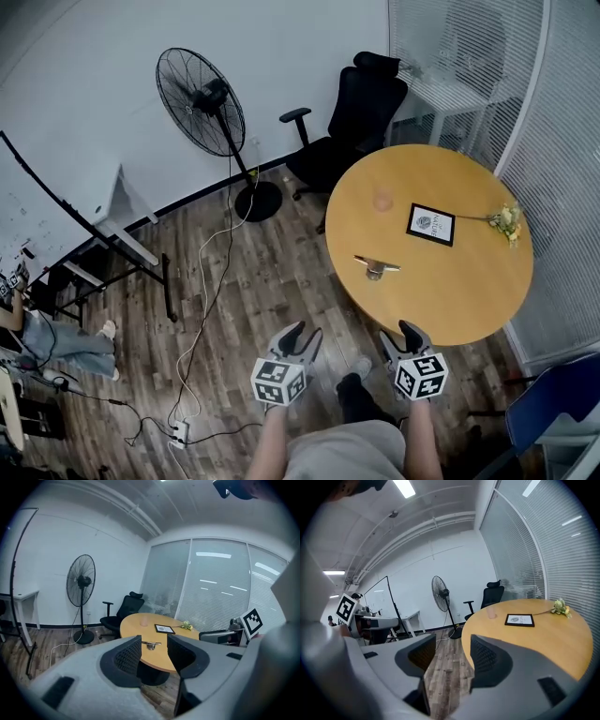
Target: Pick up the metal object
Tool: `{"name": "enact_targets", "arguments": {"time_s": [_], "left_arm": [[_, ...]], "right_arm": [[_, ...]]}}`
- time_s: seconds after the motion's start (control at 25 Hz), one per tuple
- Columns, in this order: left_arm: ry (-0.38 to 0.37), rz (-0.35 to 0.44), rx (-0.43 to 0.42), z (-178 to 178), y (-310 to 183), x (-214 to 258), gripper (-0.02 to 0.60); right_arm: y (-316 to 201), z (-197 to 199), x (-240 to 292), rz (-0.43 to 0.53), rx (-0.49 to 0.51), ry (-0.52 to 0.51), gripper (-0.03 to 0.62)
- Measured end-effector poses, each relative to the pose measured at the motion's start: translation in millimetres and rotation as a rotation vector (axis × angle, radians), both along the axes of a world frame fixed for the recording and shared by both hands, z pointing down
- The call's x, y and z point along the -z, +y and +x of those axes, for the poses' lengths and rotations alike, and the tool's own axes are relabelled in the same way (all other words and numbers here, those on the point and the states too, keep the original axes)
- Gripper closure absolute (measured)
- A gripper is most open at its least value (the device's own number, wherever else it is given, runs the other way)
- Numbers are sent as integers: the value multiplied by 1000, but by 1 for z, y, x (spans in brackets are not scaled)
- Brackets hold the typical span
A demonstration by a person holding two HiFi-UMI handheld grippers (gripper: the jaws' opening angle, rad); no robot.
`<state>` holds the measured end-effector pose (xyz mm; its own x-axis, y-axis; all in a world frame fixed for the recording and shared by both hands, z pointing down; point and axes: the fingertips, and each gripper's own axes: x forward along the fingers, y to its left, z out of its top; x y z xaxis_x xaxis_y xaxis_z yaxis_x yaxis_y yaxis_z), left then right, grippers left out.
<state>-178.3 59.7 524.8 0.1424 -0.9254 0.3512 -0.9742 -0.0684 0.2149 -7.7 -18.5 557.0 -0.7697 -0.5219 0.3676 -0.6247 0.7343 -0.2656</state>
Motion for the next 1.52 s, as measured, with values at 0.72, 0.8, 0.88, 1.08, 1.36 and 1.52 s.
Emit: {"name": "enact_targets", "arguments": {"time_s": [0.72, 0.8, 0.88, 1.08, 1.36, 1.52], "left_arm": [[13, -153, -182, 14, -186, -61, 422], [22, -171, -189, 13, -200, -71, 422], [29, -190, -192, 12, -213, -80, 422], [15, -227, -200, 4, -240, -91, 422], [6, -216, -187, -10, -258, -84, 422], [-7, -201, -235, -2, -264, -84, 422]], "right_arm": [[-172, -55, -86, -108, 110, 78, 382], [-182, -64, -100, -90, 143, 138, 382], [-190, -72, -110, -77, 177, 185, 382], [-212, -81, -122, -82, 201, 220, 382], [-221, -82, -121, -56, 198, 268, 382], [-218, -76, -117, -17, 193, 300, 382]]}}
